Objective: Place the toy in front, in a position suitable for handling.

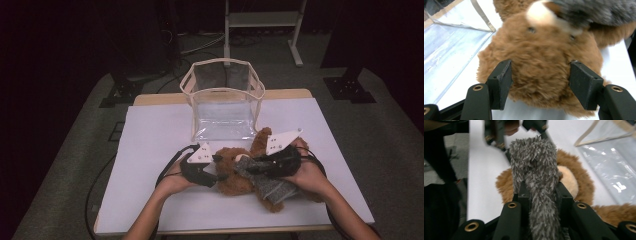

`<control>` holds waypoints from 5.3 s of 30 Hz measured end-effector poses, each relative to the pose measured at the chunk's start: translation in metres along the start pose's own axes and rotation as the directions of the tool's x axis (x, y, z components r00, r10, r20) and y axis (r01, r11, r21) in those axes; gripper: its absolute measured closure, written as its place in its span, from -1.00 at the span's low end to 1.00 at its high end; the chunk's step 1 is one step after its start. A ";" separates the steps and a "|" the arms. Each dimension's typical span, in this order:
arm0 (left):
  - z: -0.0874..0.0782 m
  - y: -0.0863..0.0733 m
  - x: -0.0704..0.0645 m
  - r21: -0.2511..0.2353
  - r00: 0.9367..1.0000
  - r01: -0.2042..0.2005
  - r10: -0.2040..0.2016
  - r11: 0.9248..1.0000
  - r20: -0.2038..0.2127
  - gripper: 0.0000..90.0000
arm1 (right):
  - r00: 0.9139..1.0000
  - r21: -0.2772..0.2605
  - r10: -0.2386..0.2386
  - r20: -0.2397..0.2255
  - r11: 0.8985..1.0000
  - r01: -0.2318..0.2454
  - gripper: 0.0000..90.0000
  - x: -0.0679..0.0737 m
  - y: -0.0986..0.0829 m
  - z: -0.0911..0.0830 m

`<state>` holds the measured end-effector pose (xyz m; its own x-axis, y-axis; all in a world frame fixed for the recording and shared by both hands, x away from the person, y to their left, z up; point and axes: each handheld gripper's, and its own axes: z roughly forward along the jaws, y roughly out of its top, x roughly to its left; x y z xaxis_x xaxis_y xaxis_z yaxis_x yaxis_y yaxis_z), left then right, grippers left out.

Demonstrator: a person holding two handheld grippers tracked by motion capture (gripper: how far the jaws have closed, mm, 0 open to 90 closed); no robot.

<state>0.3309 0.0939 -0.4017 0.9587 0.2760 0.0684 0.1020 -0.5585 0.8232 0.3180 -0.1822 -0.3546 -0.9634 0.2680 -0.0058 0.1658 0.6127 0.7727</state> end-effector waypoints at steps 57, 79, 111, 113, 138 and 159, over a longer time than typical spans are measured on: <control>-0.010 0.005 -0.006 -0.028 0.995 -0.018 0.021 0.999 0.093 -0.20 | 0.997 0.089 0.032 -0.071 0.996 -0.025 0.61 0.002 0.001 0.005; -0.012 0.002 -0.007 -0.013 0.995 -0.030 0.031 0.999 0.098 -0.11 | 0.997 0.094 0.073 -0.003 0.993 -0.073 0.58 -0.025 0.006 0.010; 0.004 0.003 -0.004 -0.004 1.000 0.021 -0.021 1.000 0.010 -0.04 | 1.000 0.014 -0.004 0.030 1.000 0.003 0.60 -0.016 0.036 0.010; 0.002 0.002 -0.004 0.000 1.000 0.013 -0.013 1.000 0.015 -0.06 | 0.999 0.038 -0.034 0.029 0.999 0.033 0.60 -0.008 0.039 0.012; 0.002 0.001 -0.002 -0.013 0.999 0.023 -0.024 1.000 -0.044 -0.04 | 0.999 0.082 -0.047 -0.013 0.995 0.048 0.59 0.003 0.040 0.013; 0.006 -0.008 -0.002 0.000 0.999 0.038 -0.038 0.999 -0.007 -0.06 | 0.997 0.126 -0.050 0.055 0.991 0.043 0.58 -0.016 0.052 0.041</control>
<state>0.3301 0.0936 -0.4115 0.9522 0.3027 0.0409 0.1385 -0.5472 0.8255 0.3508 -0.1240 -0.3402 -0.9575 0.2773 -0.0790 0.1497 0.7121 0.6859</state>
